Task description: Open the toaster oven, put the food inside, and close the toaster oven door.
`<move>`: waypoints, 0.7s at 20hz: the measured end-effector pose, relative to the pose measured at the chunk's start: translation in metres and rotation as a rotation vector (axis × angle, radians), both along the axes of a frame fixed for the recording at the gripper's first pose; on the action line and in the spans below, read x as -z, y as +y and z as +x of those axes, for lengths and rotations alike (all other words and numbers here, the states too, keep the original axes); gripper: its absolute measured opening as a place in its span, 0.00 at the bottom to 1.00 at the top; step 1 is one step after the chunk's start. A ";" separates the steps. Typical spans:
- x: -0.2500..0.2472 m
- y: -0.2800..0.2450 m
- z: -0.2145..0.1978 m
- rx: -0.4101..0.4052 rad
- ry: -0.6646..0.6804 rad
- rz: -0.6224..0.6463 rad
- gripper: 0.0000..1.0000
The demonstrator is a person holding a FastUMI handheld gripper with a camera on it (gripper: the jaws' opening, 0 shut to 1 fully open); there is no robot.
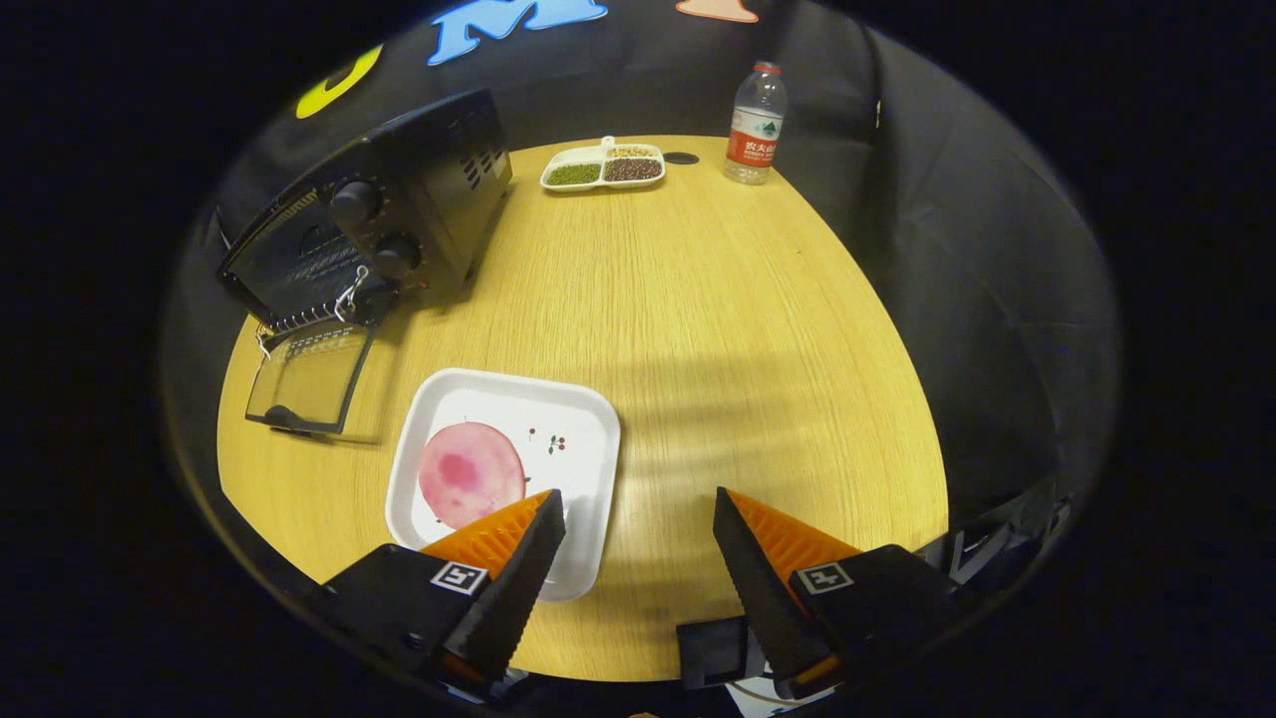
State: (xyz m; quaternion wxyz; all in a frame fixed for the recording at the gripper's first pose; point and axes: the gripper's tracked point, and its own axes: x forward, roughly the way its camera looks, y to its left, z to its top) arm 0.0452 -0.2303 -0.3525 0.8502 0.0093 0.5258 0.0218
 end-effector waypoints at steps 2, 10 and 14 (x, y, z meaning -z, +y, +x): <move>0.007 0.002 0.003 -0.001 0.031 0.005 0.97; 0.022 0.004 -0.007 0.063 0.194 0.042 0.79; 0.026 0.020 -0.008 0.179 0.351 0.169 0.23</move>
